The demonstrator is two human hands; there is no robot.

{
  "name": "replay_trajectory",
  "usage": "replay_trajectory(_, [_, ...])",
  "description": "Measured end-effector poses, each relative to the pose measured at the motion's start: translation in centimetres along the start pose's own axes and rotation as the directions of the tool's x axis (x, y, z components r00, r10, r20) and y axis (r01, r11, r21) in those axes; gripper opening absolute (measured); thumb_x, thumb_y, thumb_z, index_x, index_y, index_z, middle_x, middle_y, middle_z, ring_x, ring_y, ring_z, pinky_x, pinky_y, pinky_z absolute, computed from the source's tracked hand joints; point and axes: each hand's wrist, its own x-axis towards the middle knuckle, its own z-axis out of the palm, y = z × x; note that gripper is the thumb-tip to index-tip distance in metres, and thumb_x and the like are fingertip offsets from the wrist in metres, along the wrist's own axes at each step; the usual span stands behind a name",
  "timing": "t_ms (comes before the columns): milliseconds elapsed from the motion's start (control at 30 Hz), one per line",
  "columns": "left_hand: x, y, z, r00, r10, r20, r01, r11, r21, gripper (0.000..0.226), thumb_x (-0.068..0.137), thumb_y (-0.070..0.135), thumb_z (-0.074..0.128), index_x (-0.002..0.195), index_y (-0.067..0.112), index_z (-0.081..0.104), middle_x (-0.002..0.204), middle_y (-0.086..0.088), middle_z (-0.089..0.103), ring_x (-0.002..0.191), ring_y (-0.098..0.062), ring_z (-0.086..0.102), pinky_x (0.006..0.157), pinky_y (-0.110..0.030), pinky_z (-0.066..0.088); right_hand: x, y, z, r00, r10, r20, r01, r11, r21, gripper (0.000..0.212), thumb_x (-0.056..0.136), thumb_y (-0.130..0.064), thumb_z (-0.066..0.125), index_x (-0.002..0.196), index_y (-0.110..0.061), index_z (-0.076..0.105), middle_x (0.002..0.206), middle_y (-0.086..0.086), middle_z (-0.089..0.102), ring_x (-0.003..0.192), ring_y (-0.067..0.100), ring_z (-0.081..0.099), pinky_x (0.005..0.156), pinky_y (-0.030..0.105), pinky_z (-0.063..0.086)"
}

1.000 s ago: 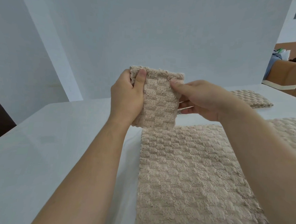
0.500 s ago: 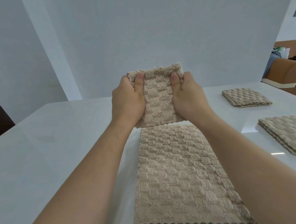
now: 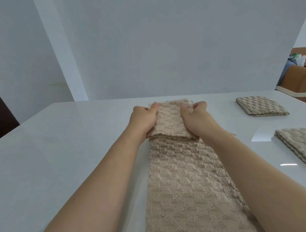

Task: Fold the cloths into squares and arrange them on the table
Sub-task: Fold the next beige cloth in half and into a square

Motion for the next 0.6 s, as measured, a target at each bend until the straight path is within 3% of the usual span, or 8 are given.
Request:
replay_trajectory(100, [0.0,0.1,-0.6,0.994,-0.078,0.073,0.081,0.996,-0.036,0.041,0.098,0.022,0.054,0.136,0.008,0.046,0.073,-0.003,0.056,0.035,-0.01,0.046,0.037,-0.02,0.036,0.2,0.5,0.4,1.0,-0.017,0.005,0.018,1.0,-0.022,0.047,0.106,-0.038,0.042,0.146,-0.023,0.02,0.062,0.002,0.056,0.051,0.018,0.057,0.05,0.03,0.053])
replay_trajectory(133, [-0.1,0.0,-0.8,0.992,-0.072,0.106,0.076,0.997,-0.033,0.045,0.097,0.015,0.053,0.14,0.015,0.04,0.074,-0.003,0.057,0.036,-0.01,0.046,0.04,-0.022,0.036,0.2,0.6,0.5,0.999,-0.032,0.005,0.033,0.999,-0.029,0.043,0.107,-0.034,0.041,0.145,-0.027,0.023,0.063,0.001,0.053,0.052,0.019,0.055,0.05,0.031,0.055])
replay_trajectory(233, [-0.2,-0.5,-1.2,0.981,-0.018,0.193,0.013,1.0,0.026,0.034,0.098,0.005,0.05,0.127,0.023,0.051,0.074,-0.003,0.059,0.041,-0.011,0.049,0.044,-0.025,0.038,0.5,1.0,0.8,0.999,-0.042,0.02,0.044,0.995,-0.09,0.026,0.107,-0.026,0.04,0.133,-0.032,0.042,0.061,-0.001,0.047,0.048,0.015,0.046,0.042,0.027,0.048])
replay_trajectory(333, [0.3,-1.1,-1.6,0.975,0.031,0.221,-0.059,0.991,0.12,0.028,0.101,0.009,0.053,0.118,0.025,0.068,0.087,0.0,0.065,0.055,-0.012,0.052,0.048,-0.022,0.04,0.6,0.9,1.0,0.998,-0.005,0.058,0.01,0.997,-0.082,0.022,0.107,-0.024,0.042,0.123,-0.028,0.058,0.065,0.001,0.053,0.056,0.017,0.054,0.045,0.029,0.054])
replay_trajectory(400, [0.5,-1.2,-1.9,0.973,0.045,0.225,-0.081,0.985,0.151,0.029,0.101,0.011,0.054,0.122,0.026,0.069,0.089,0.001,0.066,0.053,-0.008,0.054,0.043,-0.017,0.041,0.5,0.7,0.9,0.996,-0.007,0.084,0.013,0.998,-0.067,0.024,0.106,-0.024,0.047,0.127,-0.025,0.06,0.066,0.002,0.056,0.059,0.018,0.056,0.048,0.033,0.058])
replay_trajectory(500, [0.8,-1.2,-2.6,0.974,0.064,0.219,-0.1,0.982,0.159,0.031,0.099,0.014,0.057,0.127,0.025,0.066,0.086,0.001,0.065,0.046,-0.002,0.055,0.044,-0.015,0.042,0.2,0.2,1.0,0.993,-0.022,0.12,0.033,0.995,-0.093,0.032,0.105,-0.024,0.051,0.136,-0.022,0.057,0.065,0.006,0.056,0.058,0.018,0.055,0.046,0.025,0.055])
replay_trajectory(600, [1.1,-1.3,-3.6,0.97,0.081,0.227,-0.122,0.977,0.174,0.032,0.099,0.016,0.058,0.129,0.026,0.066,0.09,0.003,0.063,0.057,-0.008,0.056,0.049,-0.02,0.048,0.2,-0.1,1.9,0.99,-0.04,0.138,0.055,0.993,-0.107,0.038,0.104,-0.024,0.053,0.142,-0.02,0.054,0.063,0.006,0.057,0.058,0.02,0.058,0.058,0.038,0.063])
